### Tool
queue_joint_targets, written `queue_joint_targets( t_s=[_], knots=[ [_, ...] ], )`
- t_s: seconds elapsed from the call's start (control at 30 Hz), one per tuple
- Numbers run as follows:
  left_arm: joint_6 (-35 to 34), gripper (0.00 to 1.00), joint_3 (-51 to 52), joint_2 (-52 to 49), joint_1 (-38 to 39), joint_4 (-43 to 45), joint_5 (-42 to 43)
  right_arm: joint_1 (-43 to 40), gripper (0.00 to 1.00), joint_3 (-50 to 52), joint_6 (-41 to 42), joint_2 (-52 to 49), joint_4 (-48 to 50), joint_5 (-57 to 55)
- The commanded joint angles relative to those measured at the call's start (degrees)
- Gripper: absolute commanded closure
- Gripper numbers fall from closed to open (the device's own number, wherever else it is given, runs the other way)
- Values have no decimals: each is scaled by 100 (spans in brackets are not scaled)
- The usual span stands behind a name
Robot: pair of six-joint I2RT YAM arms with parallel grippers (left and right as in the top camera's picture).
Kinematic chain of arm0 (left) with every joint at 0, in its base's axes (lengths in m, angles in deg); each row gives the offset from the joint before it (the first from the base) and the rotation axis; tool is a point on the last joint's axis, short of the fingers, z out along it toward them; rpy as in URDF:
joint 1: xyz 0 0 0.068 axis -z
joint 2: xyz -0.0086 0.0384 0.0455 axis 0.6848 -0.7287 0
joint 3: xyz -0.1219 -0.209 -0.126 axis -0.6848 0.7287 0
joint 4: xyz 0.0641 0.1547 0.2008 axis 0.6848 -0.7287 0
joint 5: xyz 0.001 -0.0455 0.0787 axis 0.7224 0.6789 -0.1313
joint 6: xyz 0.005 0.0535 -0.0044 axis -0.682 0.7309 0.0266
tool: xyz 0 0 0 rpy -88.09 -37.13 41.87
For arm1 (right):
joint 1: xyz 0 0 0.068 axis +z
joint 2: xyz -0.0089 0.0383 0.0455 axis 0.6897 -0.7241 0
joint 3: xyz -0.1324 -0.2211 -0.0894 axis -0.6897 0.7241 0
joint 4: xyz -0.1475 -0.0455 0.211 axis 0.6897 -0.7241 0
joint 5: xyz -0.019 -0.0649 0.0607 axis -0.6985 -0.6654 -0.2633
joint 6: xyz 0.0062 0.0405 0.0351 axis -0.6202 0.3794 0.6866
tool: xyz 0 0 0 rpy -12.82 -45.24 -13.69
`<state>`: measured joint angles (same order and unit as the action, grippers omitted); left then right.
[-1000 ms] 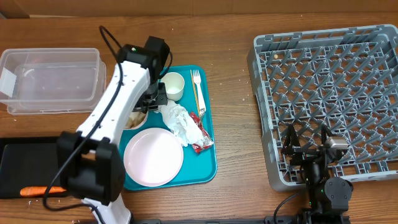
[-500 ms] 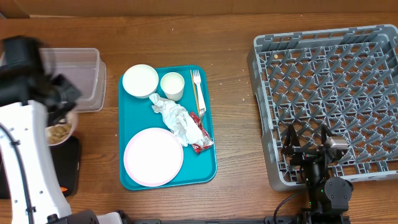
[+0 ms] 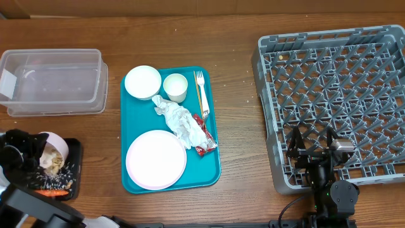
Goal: Sort waste into correct bins and load items into the dishwasher
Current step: 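Carry the pink bowl left and tip its rice onto the black tray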
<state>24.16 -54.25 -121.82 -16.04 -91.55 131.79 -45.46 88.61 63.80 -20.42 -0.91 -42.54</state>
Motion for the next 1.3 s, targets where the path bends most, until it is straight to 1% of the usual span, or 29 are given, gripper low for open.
queue_joint_targets(
  t_s=[0.0, 0.13, 0.4, 0.53, 0.63, 0.73, 0.77, 0.8, 0.83, 0.97, 1.03, 1.07, 1.13, 1.23, 1.27],
  knots=[
    [258, 96, -7, -109, -173, 11, 979, -26, 0, 61, -20, 46, 42, -39],
    [254, 96, -7, -129, -511, -26, 1099, -26, 0, 61, -20, 46, 42, -39],
    [234, 96, -7, -219, -909, -111, 1858, -26, 0, 61, -20, 46, 42, -39],
    [223, 96, -7, -417, -1167, -179, 2599, -26, 0, 61, -20, 46, 42, -39],
    [103, 96, -7, -662, -1408, -197, 2424, -26, 0, 61, -20, 46, 42, -39],
    [111, 96, -7, -962, -1596, -297, 2485, -26, 0, 61, -20, 46, 42, -39],
    [133, 96, -7, -1058, -1633, -315, 2632, -26, 0, 61, -20, 46, 42, -39],
    [289, 96, -7, -1172, -1659, -330, 3062, -26, 0, 61, -22, 46, 42, -39],
    [389, 96, -7, -1209, -1659, -337, 3268, -26, 0, 61, -20, 46, 42, -39],
    [474, 96, -7, -1231, -1650, -413, 3329, -26, 0, 61, -22, 46, 42, -39],
    [529, 96, -7, -1231, -1650, -391, 3580, -26, 0, 61, -20, 46, 42, -39],
    [503, 96, -7, -1231, -1659, -337, 3637, -26, 0, 61, -20, 46, 42, -39],
    [2, 96, -7, -1231, -1731, -118, 3628, -26, 0, 61, -20, 46, 42, -39],
    [-149, 96, -7, -1231, -1816, -2, 4212, -26, 0, 61, -20, 46, 42, -39],
    [-424, 96, -7, -1231, -1882, 125, 3995, -26, 0, 61, -22, 46, 42, -46]
  ],
)
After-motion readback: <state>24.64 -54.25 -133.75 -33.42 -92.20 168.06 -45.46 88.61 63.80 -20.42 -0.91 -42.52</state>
